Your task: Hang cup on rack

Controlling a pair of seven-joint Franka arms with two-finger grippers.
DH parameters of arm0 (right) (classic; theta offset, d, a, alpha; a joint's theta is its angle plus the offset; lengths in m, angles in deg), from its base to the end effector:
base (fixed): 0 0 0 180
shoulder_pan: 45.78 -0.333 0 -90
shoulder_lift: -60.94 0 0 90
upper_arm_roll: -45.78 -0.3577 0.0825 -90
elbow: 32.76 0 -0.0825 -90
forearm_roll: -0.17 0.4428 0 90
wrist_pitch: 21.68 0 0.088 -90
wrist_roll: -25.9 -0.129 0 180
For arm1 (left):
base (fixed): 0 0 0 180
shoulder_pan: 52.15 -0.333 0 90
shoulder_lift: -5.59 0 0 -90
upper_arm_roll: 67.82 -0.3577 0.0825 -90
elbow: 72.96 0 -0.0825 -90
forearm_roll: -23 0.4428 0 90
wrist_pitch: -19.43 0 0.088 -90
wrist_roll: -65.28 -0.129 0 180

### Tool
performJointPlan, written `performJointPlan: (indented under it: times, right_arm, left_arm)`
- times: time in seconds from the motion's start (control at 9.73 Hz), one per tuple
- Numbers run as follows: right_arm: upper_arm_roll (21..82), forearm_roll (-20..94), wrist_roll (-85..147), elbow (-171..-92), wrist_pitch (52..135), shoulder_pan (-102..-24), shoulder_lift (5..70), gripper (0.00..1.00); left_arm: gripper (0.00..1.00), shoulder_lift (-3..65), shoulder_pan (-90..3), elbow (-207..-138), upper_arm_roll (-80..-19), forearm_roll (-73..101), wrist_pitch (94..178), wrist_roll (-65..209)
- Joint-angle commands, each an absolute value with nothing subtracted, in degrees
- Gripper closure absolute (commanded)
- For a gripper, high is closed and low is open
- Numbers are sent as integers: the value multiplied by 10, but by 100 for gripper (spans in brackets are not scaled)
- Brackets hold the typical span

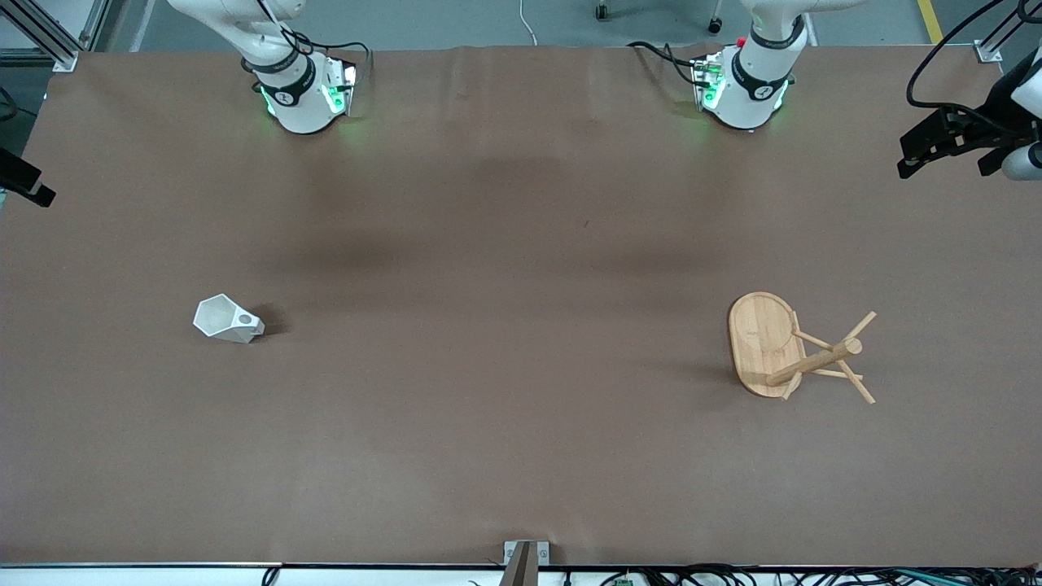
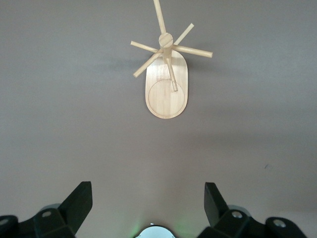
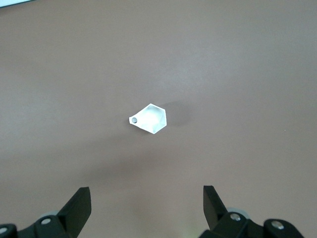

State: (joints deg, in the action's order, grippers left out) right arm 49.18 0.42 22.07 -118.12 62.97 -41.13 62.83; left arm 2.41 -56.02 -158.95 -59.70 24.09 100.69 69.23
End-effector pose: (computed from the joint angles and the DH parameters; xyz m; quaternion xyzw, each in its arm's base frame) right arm 0.5860 -0.0830 0.6984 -0.9946 0.1033 -0.0104 0.0028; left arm 0.5746 -0.0428 0.7004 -0.9998 0.0011 0.0128 0.0143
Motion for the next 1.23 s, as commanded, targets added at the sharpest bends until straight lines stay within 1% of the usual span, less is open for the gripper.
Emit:
performJointPlan:
  times: [0.0,0.51,0.62,0.72,0.82,0.92,1.13]
  right_arm:
    - [489,13,228,-1188,630,-405,633,0]
    - [486,-1,261,-1188,626,-404,631,0]
    - [486,-1,283,-1192,611,-403,624,0]
    - [486,0,284,-1206,620,-401,599,0]
    - [487,0,285,-1231,647,-400,571,0]
    - [489,1,285,-1264,691,-399,558,0]
    - [489,1,298,-1343,802,-395,533,0]
  left_arm:
    - [0,25,-549,-1605,-596,236,1015,687]
    - [0,28,-534,-1592,-594,235,1014,695]
    - [0,34,-531,-1592,-594,235,1014,698]
    - [0,37,-531,-1593,-590,235,1014,698]
    - [0,39,-531,-1593,-590,235,1013,698]
    - [0,39,-533,-1593,-590,236,1014,698]
    - [0,38,-534,-1591,-590,240,1014,698]
